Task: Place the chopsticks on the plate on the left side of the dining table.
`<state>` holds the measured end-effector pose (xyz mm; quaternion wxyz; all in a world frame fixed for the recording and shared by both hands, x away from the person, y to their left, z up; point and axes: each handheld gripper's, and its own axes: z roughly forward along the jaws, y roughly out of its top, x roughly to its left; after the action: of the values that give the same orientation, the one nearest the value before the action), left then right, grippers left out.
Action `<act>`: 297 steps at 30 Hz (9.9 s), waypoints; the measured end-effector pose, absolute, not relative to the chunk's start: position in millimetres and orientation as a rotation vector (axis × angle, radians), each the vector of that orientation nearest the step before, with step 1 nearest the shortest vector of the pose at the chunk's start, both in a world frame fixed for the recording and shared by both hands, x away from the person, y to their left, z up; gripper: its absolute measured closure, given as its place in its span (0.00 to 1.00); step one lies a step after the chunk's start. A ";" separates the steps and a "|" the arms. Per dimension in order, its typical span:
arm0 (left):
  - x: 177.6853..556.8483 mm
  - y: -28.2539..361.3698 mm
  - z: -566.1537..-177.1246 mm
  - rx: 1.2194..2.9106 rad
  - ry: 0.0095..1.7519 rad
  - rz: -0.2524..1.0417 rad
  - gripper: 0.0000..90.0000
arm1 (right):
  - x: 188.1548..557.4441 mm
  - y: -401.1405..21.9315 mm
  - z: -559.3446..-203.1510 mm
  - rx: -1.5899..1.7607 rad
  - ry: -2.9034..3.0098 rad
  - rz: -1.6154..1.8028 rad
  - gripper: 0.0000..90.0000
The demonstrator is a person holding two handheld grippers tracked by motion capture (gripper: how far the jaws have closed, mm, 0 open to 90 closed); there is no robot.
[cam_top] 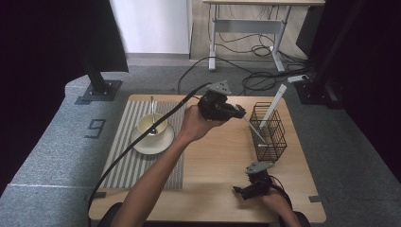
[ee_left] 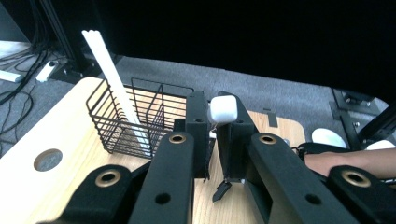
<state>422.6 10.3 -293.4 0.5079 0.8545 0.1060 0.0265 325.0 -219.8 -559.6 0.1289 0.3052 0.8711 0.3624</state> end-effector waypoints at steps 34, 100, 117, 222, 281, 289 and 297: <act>404.0 89.9 -352.2 2.082 0.371 0.035 0.93 | 326.6 -218.7 -558.2 0.887 2.545 1.046 0.00; 386.0 89.8 -400.2 2.009 0.449 0.237 0.29 | 333.7 -177.8 -509.9 0.583 2.541 1.252 0.95; 391.8 108.9 -432.0 2.032 0.564 0.354 0.22 | 329.5 -178.4 -507.5 0.577 2.541 1.220 0.95; 356.3 127.4 -506.9 2.502 0.159 0.093 0.93 | 353.6 -174.5 -513.1 0.669 2.638 1.011 0.11; 367.1 239.2 -523.0 2.296 0.830 0.221 0.93 | 330.6 -220.2 -558.7 0.966 2.497 1.028 0.00; 368.8 252.4 -522.6 2.274 0.913 0.255 0.93 | 330.4 -220.4 -559.8 0.961 2.487 1.035 0.00; 369.9 262.1 -522.6 2.253 0.999 0.289 0.93 | 330.4 -220.4 -559.8 0.962 2.487 1.036 0.00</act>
<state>369.9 262.1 -522.6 0.3240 0.8590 0.3807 0.1101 330.4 -220.4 -559.8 0.1402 0.3329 0.8608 0.3585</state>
